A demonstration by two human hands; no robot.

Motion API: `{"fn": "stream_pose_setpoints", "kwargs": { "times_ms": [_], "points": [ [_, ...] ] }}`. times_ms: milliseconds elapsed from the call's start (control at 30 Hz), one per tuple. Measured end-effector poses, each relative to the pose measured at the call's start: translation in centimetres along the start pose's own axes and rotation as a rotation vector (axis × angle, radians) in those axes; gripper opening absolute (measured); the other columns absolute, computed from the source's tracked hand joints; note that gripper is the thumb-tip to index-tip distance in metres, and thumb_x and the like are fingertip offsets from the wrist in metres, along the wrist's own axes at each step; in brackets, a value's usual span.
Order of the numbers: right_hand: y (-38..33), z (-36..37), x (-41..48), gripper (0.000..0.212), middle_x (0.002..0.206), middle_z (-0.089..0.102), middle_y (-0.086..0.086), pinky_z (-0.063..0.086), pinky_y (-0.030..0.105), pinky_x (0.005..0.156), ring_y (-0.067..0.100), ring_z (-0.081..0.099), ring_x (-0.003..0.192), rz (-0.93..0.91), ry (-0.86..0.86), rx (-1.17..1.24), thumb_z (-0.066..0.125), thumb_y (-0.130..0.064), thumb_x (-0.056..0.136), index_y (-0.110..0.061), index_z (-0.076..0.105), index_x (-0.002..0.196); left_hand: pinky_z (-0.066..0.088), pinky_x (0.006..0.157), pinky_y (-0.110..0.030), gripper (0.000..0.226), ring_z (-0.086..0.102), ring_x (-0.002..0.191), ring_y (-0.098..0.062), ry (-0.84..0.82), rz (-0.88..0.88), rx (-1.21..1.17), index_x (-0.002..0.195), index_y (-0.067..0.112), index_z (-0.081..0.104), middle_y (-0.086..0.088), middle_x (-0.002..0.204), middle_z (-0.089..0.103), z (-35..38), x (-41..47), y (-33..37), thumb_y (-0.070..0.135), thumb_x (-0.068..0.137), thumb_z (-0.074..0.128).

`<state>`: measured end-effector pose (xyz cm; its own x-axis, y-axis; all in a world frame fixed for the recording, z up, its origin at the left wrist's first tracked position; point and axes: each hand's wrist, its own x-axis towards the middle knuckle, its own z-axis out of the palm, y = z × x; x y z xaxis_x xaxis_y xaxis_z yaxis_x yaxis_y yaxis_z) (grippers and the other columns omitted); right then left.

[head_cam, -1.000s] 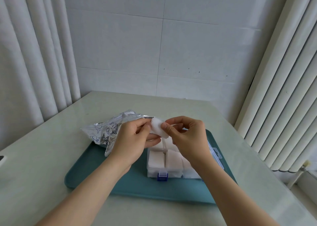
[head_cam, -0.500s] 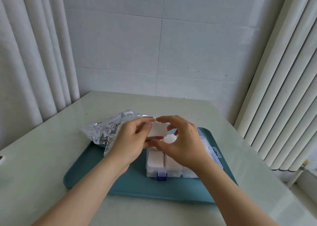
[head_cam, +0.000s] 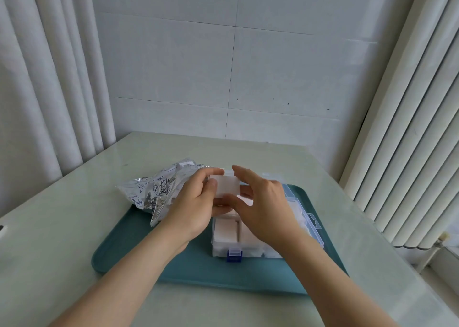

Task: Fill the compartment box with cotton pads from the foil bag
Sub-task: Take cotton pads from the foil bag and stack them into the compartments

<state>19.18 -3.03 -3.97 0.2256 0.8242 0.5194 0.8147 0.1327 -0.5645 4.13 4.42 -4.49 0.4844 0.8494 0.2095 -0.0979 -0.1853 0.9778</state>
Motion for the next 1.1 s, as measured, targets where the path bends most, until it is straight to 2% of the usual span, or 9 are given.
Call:
{"fn": "stream_pose_setpoints", "kwargs": {
  "times_ms": [133,233,300,367,467,600,767,933,1100],
  "points": [
    [-0.7,0.8,-0.3,0.056,0.118,0.073,0.0,0.049,0.029,0.086,0.018,0.064,0.109,-0.058,-0.067,-0.067,0.059,-0.022,0.105,-0.02,0.041,0.158,0.063,0.092,-0.05,0.027,0.077,0.096,-0.03,0.028,-0.028,-0.047,0.126,0.026,0.059,-0.017,0.117,0.071,0.3,0.2,-0.4,0.018,0.116,0.035],
    [-1.0,1.0,-0.3,0.057,0.148,0.059,0.002,0.042,0.018,0.094,0.021,0.056,0.125,-0.12,-0.098,-0.099,0.054,-0.015,0.106,-0.019,0.036,0.16,0.063,0.086,-0.045,0.027,0.076,0.092,-0.024,0.033,-0.024,-0.073,0.128,0.025,0.055,-0.017,0.118,0.071,0.2,0.3,-0.4,0.015,0.116,0.033],
    [-1.0,0.9,-0.4,0.057,0.159,0.047,-0.003,0.042,0.022,0.105,0.02,0.051,0.136,-0.152,-0.099,-0.13,0.055,-0.016,0.107,-0.021,0.037,0.161,0.062,0.08,-0.04,0.027,0.076,0.089,-0.023,0.026,-0.02,-0.078,0.129,0.024,0.053,-0.019,0.116,0.07,0.0,0.3,-0.3,0.012,0.116,0.033],
    [-1.1,0.8,-0.5,0.056,0.152,0.053,-0.007,0.048,0.026,0.102,0.018,0.058,0.127,-0.187,-0.071,-0.138,0.063,-0.019,0.103,-0.026,0.045,0.156,0.062,0.08,-0.04,0.027,0.076,0.091,-0.026,0.026,-0.016,-0.063,0.127,0.025,0.05,-0.02,0.114,0.071,-0.2,0.2,-0.3,0.009,0.115,0.033],
    [-1.2,0.4,-0.7,0.055,0.127,0.062,-0.008,0.055,0.033,0.085,0.016,0.063,0.1,-0.2,-0.034,-0.128,0.074,-0.03,0.095,-0.031,0.056,0.146,0.061,0.085,-0.047,0.022,0.076,0.096,-0.032,0.018,-0.008,-0.025,0.121,0.025,0.048,-0.022,0.114,0.069,-0.2,0.3,-0.3,0.008,0.114,0.035],
    [-1.1,-0.3,-0.5,0.051,0.109,0.06,-0.008,0.056,0.034,0.075,0.013,0.062,0.082,-0.192,-0.018,-0.193,0.077,-0.031,0.091,-0.027,0.062,0.14,0.063,0.091,-0.05,0.012,0.076,0.101,-0.033,-0.003,-0.011,-0.033,0.119,0.023,0.049,-0.023,0.118,0.068,0.0,0.2,-0.1,0.016,0.114,0.041],
    [-1.1,-0.9,0.1,0.045,0.12,0.068,-0.005,0.056,0.024,0.075,0.01,0.063,0.077,-0.188,-0.034,-0.095,0.077,-0.016,0.091,-0.019,0.068,0.135,0.065,0.086,-0.047,0.008,0.075,0.107,-0.035,0.026,-0.055,-0.122,0.118,0.017,0.053,-0.023,0.12,0.068,0.1,0.2,0.2,0.019,0.113,0.048],
    [-1.4,-1.6,0.4,0.052,0.126,0.067,-0.009,0.048,0.009,0.075,-0.001,0.061,0.082,-0.108,-0.096,-0.074,0.069,-0.014,0.094,-0.03,0.059,0.142,0.064,0.089,-0.05,0.017,0.079,0.097,-0.033,-0.042,-0.075,-0.102,0.12,0.015,0.055,-0.017,0.11,0.076,0.0,-0.3,0.8,0.008,0.105,0.061],
    [-1.4,-3.0,-0.2,0.041,0.118,0.071,-0.014,0.056,0.018,0.08,0.003,0.068,0.086,-0.049,-0.156,-0.042,0.07,-0.029,0.095,-0.027,0.067,0.136,0.063,0.077,-0.039,0.022,0.078,0.082,-0.021,-0.078,0.054,0.127,0.118,0.023,0.052,-0.001,0.101,0.078,0.1,-0.7,0.5,0.005,0.107,0.056]
  ]
}}
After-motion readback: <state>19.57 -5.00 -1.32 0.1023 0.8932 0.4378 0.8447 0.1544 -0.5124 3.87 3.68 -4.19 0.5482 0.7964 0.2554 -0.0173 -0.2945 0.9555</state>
